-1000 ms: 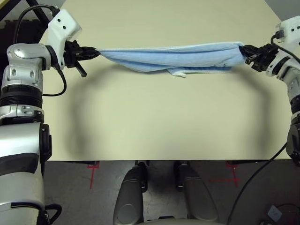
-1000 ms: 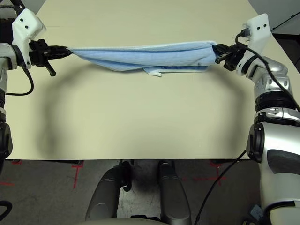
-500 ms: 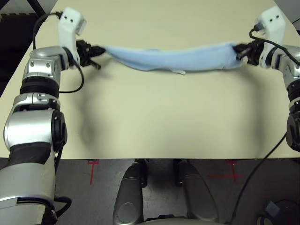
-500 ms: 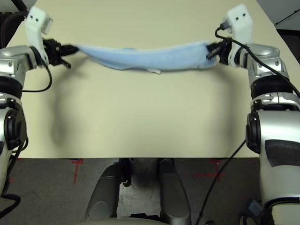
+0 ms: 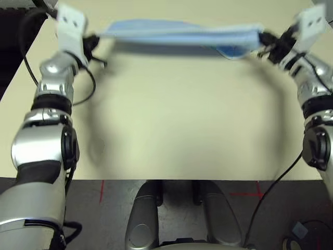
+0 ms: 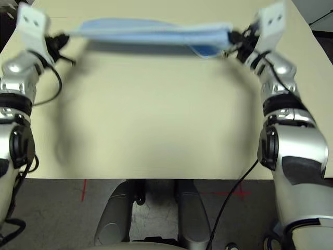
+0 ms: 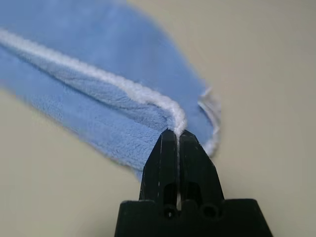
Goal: Fold the towel and set it aside.
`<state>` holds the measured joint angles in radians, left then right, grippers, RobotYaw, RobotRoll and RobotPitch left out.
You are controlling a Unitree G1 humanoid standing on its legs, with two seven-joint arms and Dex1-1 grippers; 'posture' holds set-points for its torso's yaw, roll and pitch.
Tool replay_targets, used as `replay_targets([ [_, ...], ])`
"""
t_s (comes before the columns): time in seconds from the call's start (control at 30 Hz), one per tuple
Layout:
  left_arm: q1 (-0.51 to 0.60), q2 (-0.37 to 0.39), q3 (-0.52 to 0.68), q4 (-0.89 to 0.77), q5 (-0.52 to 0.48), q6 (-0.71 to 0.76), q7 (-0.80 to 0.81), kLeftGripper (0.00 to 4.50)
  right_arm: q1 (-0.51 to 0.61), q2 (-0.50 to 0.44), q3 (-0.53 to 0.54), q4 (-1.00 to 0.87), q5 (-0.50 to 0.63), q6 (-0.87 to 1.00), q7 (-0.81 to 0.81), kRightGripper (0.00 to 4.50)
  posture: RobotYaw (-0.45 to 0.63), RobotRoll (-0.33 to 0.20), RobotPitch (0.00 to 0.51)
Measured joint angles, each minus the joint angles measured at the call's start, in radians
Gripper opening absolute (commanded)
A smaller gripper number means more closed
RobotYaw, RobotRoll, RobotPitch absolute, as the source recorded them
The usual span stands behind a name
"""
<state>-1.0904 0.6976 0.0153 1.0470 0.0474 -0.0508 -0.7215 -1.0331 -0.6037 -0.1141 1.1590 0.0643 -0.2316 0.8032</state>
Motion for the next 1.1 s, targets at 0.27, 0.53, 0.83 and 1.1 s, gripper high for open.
replay_targets([
  [0.27, 0.045, 0.098, -0.057, -0.2, -0.008, 0.162, -0.319, 0.03, -0.002, -0.101, 0.043, -0.037, -0.047, -0.02, 0.118, 0.0, 0.05, 0.0, 0.284],
  [0.53, 0.087, 0.209, -0.13, -0.422, -0.073, 0.361, -0.753, 0.03, -0.028, -0.15, 0.091, 0.011, -0.107, -0.06, 0.189, 0.0, 0.06, 0.0, 0.281],
  [0.83, 0.144, 0.266, -0.177, -0.496, -0.08, 0.422, -0.874, 0.03, -0.016, -0.156, 0.132, 0.012, -0.093, -0.093, 0.507, 0.0, 0.06, 0.0, 0.282],
  [1.1, 0.143, 0.305, -0.238, -0.483, -0.087, 0.408, -0.879, 0.03, -0.002, -0.194, 0.125, -0.008, -0.072, -0.243, 0.595, 0.0, 0.06, 0.0, 0.275],
])
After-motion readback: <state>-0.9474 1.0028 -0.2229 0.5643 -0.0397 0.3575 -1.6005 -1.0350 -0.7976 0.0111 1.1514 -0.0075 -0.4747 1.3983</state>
